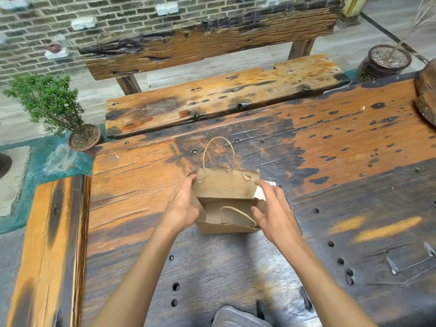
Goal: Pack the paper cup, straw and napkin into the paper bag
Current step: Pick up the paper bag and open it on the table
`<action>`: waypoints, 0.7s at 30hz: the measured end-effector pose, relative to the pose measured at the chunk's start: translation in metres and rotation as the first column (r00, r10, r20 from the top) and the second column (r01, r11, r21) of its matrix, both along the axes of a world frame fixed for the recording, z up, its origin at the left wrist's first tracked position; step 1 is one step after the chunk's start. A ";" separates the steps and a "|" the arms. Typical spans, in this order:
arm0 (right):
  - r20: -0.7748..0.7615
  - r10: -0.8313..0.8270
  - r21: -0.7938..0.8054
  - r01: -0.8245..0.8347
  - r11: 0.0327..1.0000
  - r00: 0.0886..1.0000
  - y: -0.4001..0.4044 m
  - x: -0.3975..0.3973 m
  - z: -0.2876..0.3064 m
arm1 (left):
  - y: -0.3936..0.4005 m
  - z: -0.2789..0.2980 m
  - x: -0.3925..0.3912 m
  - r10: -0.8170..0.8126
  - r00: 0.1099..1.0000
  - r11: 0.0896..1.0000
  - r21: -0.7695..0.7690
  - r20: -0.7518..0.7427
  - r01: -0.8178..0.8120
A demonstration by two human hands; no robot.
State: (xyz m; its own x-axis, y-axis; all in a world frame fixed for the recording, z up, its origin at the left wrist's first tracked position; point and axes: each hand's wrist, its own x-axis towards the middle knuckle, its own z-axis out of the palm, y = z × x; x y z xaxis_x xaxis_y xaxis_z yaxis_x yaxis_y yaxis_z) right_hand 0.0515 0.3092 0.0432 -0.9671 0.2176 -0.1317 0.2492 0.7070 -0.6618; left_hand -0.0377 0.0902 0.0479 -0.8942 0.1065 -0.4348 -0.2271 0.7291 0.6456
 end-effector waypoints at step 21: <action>0.341 0.361 -0.120 -0.340 0.933 0.868 0.009 0.007 0.020 | -0.031 -0.015 0.032 0.466 0.884 0.826 0.342 0.034 -0.449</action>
